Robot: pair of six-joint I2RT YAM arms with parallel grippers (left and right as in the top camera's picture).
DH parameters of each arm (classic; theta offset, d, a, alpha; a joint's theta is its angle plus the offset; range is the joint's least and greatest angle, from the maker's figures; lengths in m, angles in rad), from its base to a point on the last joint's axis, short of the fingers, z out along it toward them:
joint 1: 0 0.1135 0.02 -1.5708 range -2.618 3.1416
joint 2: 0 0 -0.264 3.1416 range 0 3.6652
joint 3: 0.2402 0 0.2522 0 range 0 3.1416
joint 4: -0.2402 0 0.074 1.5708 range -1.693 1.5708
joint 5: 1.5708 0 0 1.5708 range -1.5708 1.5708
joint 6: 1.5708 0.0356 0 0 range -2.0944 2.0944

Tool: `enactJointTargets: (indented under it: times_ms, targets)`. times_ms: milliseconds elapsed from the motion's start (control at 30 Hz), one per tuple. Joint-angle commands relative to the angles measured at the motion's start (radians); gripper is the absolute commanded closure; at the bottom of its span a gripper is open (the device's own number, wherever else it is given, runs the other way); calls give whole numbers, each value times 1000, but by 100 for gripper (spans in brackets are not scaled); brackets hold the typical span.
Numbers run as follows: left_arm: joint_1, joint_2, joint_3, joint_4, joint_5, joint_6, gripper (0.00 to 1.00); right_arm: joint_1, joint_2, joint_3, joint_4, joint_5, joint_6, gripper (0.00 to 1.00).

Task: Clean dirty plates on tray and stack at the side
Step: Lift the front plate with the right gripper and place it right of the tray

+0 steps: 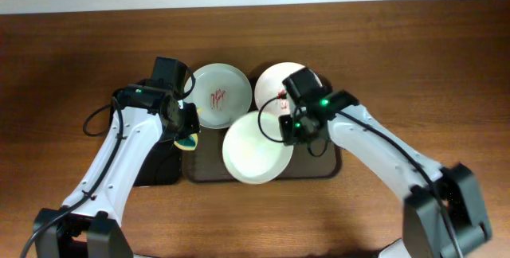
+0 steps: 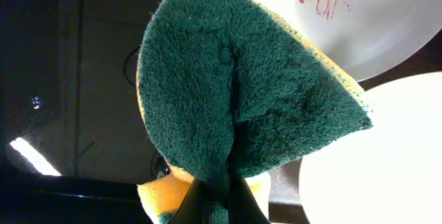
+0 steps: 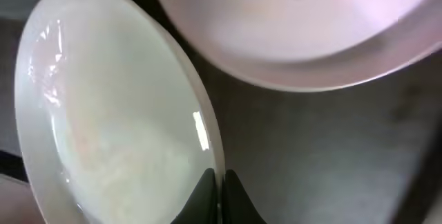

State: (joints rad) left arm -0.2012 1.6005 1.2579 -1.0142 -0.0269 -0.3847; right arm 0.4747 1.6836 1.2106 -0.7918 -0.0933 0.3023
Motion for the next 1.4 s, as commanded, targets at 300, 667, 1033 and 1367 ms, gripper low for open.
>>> enactJointTargets:
  times_ms: [300,667,1033,1367]
  targets:
    - [3,-8,0,3,4,16,100,150,-139,24,-45,586,-36,96]
    - [3,-8,0,10,5,16,100,427,-139,24,0,1199,-12,96]
    - [3,-8,0,10,5,16,100,-393,-138,24,41,248,238,96]
    - [3,-8,0,10,5,16,100,-815,63,23,-6,74,116,96]
